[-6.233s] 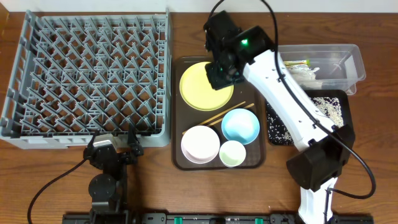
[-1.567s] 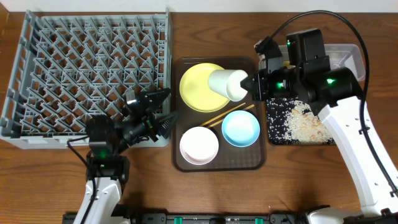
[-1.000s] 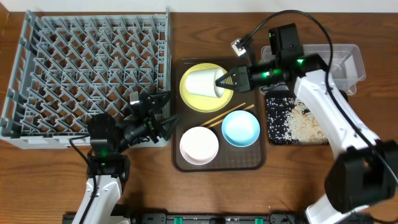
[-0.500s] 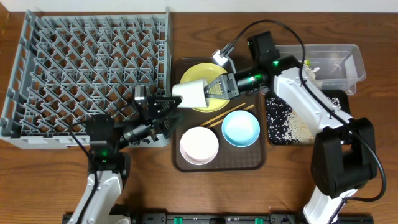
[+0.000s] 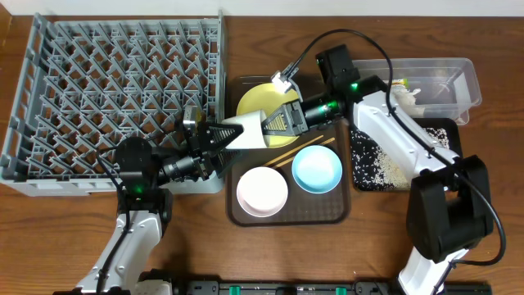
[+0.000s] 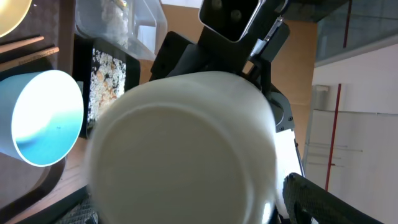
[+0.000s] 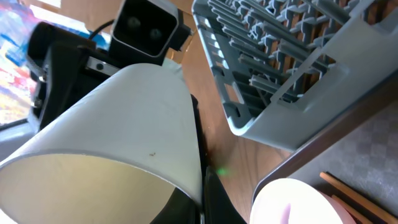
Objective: Sort waste into correct bins and load items into the dishwasher
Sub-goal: 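Pass the cream cup from the right gripper to the left gripper, then close the left gripper on the cup and open the right gripper, then carry the cream cup with the left gripper over the dish rack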
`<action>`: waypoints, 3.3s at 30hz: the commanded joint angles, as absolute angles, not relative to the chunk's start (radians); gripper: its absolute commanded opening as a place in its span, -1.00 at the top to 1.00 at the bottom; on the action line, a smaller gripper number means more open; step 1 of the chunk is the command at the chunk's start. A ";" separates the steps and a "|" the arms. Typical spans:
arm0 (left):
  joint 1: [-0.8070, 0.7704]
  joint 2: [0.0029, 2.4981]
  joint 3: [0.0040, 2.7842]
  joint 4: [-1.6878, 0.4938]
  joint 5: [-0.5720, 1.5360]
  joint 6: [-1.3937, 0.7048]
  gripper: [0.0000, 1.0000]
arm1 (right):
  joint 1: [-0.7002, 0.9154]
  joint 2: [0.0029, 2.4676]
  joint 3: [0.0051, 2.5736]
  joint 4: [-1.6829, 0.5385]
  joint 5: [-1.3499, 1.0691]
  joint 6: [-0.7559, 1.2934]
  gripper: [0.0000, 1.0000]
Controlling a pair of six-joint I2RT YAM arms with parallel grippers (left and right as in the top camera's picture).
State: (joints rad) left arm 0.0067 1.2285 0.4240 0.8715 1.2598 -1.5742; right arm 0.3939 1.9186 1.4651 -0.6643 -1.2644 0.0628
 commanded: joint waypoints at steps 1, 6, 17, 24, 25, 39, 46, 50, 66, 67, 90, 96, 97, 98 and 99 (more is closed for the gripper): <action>0.012 1.228 0.445 0.878 1.273 -1.572 -0.68 | 0.427 1.917 1.472 -0.666 -1.267 0.043 0.98; 0.016 1.228 0.445 0.878 1.265 -1.572 -0.67 | 0.445 1.917 1.472 -0.674 -1.265 0.043 0.98; 0.043 1.228 0.445 0.878 1.298 -1.572 -0.39 | 0.447 1.917 1.472 -0.738 -1.293 -0.044 0.98; 0.043 1.228 0.445 0.878 1.298 -1.571 -0.40 | 0.447 1.917 1.472 -0.761 -1.295 -0.077 0.98; 0.043 1.228 0.445 0.878 1.298 -1.571 -0.37 | 0.447 1.917 1.472 -0.763 -1.295 -0.077 0.98; 0.043 1.228 0.445 0.878 1.264 -1.557 0.19 | 0.443 1.917 1.472 -0.767 -1.279 -0.084 0.18; 0.043 1.228 0.445 0.878 1.263 -1.512 0.27 | 0.408 1.917 1.472 -0.771 -1.256 -0.083 -0.52; 0.048 1.228 0.445 0.878 1.258 -1.432 0.27 | 0.364 1.917 1.472 -0.771 -1.256 -0.084 -0.79; 0.257 1.228 0.446 0.774 1.030 -1.245 0.32 | 0.271 1.917 1.472 -0.846 -1.055 -0.085 -0.98; 0.269 1.228 0.450 0.774 1.010 -1.245 0.32 | 0.272 1.917 1.472 -0.854 -1.039 -0.089 -0.98; 0.295 1.228 1.113 -0.292 0.831 -0.698 0.30 | 0.275 1.917 1.472 -0.913 -0.896 -0.099 -0.99; 0.293 1.227 1.233 -0.586 0.645 -0.562 0.30 | 0.275 1.917 1.472 -0.921 -0.871 -0.099 -0.98; 0.287 1.227 1.245 -0.623 0.614 -0.543 0.30 | 0.275 1.917 1.472 -0.921 -0.871 -0.099 -0.98; 0.279 1.227 1.256 -0.656 0.581 -0.528 0.30 | 0.275 1.917 1.472 -0.921 -0.871 -0.099 -0.99; 0.266 1.227 1.264 -0.692 0.537 -0.515 0.30 | 0.275 1.917 1.472 -0.921 -0.871 -0.099 -0.98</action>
